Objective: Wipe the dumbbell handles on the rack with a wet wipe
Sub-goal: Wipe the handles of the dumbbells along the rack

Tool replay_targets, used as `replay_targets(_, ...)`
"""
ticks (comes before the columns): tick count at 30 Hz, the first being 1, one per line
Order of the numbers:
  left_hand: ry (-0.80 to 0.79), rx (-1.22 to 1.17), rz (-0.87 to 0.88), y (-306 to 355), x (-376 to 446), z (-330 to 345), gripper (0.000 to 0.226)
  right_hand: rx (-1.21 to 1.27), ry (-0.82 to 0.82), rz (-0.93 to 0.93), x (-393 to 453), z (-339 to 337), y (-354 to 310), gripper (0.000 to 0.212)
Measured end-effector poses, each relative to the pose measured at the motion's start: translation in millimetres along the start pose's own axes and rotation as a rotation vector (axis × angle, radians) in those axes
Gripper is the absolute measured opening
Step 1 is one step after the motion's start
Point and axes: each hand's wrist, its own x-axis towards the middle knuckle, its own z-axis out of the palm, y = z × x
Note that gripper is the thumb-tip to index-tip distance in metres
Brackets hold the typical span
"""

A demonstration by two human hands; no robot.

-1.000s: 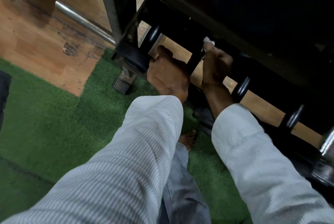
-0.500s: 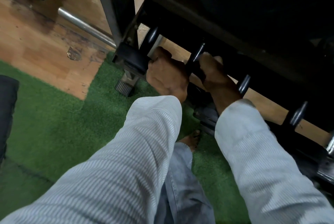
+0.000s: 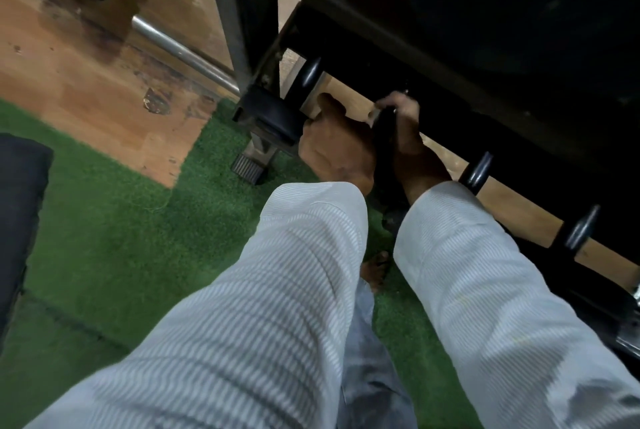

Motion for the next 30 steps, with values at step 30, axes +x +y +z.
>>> replay_targets(30,-0.183,-0.028,0.092,-27.4,43.0,-48.0,0.031,-0.569,0.265,-0.442,-25.1,18.7,16.6,0.009)
